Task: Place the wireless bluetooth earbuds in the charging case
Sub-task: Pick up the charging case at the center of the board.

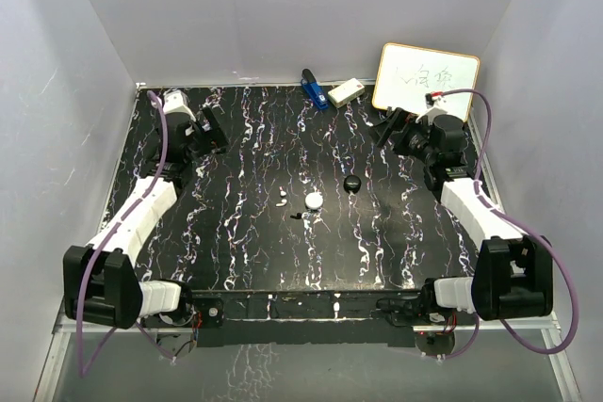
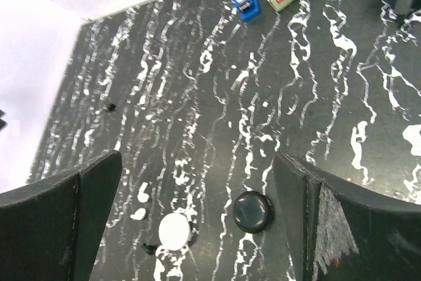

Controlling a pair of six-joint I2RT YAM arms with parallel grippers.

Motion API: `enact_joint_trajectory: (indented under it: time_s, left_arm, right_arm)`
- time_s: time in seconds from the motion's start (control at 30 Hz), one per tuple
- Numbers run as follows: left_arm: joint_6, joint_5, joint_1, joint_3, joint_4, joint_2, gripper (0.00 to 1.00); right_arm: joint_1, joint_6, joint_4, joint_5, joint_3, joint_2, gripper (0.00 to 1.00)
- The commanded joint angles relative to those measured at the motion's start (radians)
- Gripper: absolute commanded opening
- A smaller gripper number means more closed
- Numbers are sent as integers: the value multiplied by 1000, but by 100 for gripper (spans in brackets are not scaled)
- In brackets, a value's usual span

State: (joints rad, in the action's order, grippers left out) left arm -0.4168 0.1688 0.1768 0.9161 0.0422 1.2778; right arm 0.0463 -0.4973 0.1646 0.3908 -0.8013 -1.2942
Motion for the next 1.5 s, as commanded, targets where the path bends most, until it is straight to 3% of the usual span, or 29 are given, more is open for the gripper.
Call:
enact_joint_trajectory:
  time_s: [0.0,0.1,0.17,0.3,0.47,0.63,0.8,1.13,1.47]
  left_arm:
    - [-26,-32,-2,-9,-31,-74,99]
    - [-31,-69,-2,-50,11,-107,99]
    - [-56,-51,-2,-60,19,-117,99]
    - [-68,-55,-2,-42,-8,-91,99]
    - [-45,-145,-3,-37,-11,-75,99]
    - [-75,-254,-1,-89,35,-84,99]
    - [-87,-337,3,-103,30,-69,99]
    - [-97,-367,36,-118,0,-77,99]
    - [-81,-374,39,-119,-30,-90,99]
  right_arm:
    - [-5,-71,111,66,-19,62,98]
    - [-6,-65,90,149,-50,20,98]
    - [-6,-49,39,115,-78,-2,98]
    - [24,95,-165,-90,-147,-31,98]
    - [153,219,-332,-358,-215,-85,98]
    - [262,262,-446,-478,-249,-160,98]
    - [340,274,-477,-510,-219,-165,96]
    - [559,263,-484,-487,-217,-212,94]
    - [664,256,-451,-518,-219,-330,89]
